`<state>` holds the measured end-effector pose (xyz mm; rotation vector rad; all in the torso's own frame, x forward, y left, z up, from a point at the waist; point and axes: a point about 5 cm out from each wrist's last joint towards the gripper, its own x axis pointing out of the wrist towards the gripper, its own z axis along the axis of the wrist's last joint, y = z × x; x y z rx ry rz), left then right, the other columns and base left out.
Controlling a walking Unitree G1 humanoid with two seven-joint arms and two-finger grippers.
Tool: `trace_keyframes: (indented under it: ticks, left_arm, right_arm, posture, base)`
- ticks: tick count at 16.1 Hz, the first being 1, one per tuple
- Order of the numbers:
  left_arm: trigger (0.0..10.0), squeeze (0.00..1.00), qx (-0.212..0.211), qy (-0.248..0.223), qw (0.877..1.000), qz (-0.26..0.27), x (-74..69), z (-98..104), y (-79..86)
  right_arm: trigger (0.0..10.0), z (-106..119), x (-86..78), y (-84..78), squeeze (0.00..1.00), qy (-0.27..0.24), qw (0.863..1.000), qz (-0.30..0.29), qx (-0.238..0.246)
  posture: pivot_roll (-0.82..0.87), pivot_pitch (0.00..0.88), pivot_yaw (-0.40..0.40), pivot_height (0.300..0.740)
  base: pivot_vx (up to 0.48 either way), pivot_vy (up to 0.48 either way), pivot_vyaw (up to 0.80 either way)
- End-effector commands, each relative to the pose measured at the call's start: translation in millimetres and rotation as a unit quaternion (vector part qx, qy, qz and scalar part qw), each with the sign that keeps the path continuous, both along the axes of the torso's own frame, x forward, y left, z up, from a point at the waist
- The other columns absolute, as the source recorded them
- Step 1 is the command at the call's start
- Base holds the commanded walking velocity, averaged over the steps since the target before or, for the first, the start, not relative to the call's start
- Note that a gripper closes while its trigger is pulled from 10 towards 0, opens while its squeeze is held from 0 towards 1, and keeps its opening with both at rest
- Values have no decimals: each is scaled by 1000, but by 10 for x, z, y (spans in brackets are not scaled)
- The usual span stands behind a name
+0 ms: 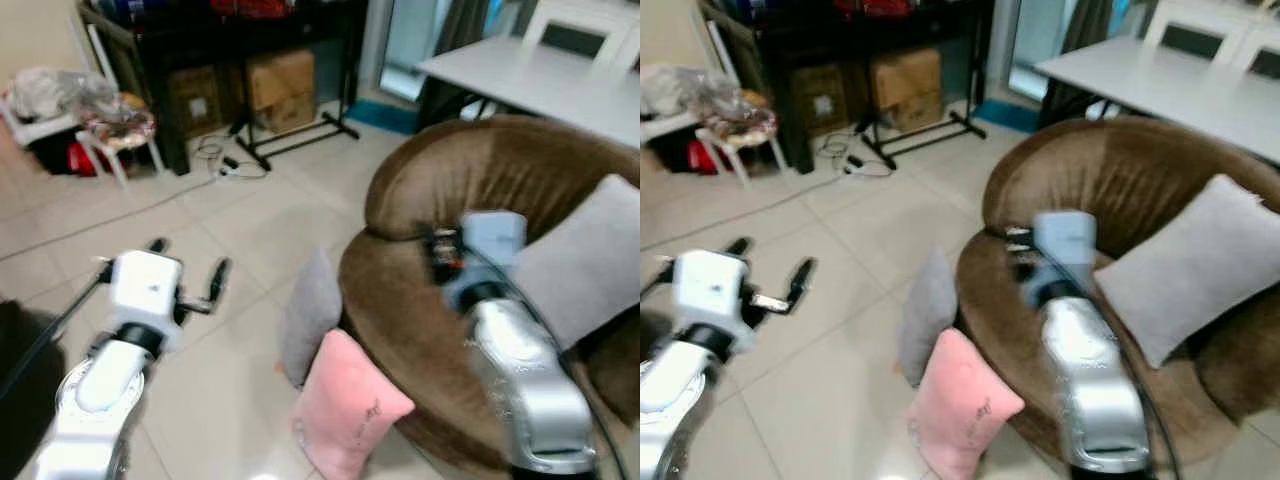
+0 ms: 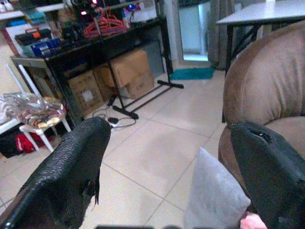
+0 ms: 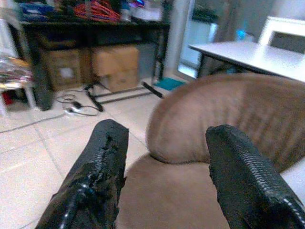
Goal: Move the pillow to the sofa from floor
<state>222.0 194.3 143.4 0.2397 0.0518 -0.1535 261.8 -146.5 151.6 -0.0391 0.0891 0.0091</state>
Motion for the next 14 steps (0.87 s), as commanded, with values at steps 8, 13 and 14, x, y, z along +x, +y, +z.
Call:
trace_keyframes:
  ticks: [8,13,14]
  left_arm:
    - [10000,0,10,-3,1000,3,7,28,51]
    - [10000,0,12,-2,1000,1,6,23,47]
    - [10000,0,20,3,1000,-7,0,1,30]
  right_arm:
    - [10000,36,24,46,0,-6,1000,-3,9]
    - [10000,15,25,66,0,1,1000,5,13]
    - [10000,4,27,76,0,4,1000,10,21]
  posture:
    - [6,0,-21,740]
    - [8,0,-21,740]
    - [8,0,-21,735]
  base:
    - [292,0,0]
    - [286,0,0]
    - [0,0,0]
